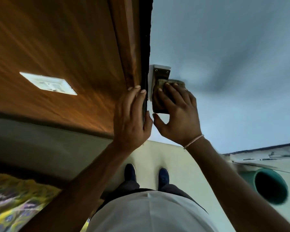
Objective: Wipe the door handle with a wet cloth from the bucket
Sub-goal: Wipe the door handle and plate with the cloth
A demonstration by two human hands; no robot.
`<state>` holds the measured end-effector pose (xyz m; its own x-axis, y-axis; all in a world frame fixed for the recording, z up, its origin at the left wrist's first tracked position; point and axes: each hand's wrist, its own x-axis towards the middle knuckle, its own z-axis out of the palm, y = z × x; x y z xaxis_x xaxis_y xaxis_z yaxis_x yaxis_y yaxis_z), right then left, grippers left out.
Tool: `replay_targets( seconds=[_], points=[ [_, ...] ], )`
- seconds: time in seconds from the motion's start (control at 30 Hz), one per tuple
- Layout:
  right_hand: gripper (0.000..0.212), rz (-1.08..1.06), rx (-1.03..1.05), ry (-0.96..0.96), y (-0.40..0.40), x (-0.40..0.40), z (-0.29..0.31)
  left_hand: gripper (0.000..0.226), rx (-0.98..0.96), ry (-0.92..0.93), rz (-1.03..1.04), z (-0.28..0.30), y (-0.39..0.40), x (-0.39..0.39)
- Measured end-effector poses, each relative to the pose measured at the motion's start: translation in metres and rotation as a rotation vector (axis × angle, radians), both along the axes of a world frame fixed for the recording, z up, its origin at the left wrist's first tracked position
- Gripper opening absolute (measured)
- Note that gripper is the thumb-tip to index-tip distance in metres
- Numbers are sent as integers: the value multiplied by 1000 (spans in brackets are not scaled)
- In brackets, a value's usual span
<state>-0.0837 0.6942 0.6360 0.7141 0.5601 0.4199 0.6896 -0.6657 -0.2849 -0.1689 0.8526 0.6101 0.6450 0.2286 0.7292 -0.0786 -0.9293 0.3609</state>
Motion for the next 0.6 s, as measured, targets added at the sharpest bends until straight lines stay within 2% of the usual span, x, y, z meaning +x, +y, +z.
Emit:
replay_targets(
  seconds=[0.2,0.3,0.4,0.6],
  points=[
    [30,-133,89,-113,15,13,-3,84,114,-7,-90,1,34,8],
    [29,-146,122,-172,29,18,-12,92,113,-14,-51,0,47,12],
    [37,-133,130,-235,33,24,-21,92,142,-8,0,0,56,20],
    [36,-62,133,-290,8,38,-29,82,271,-25,103,-6,68,29]
  ],
)
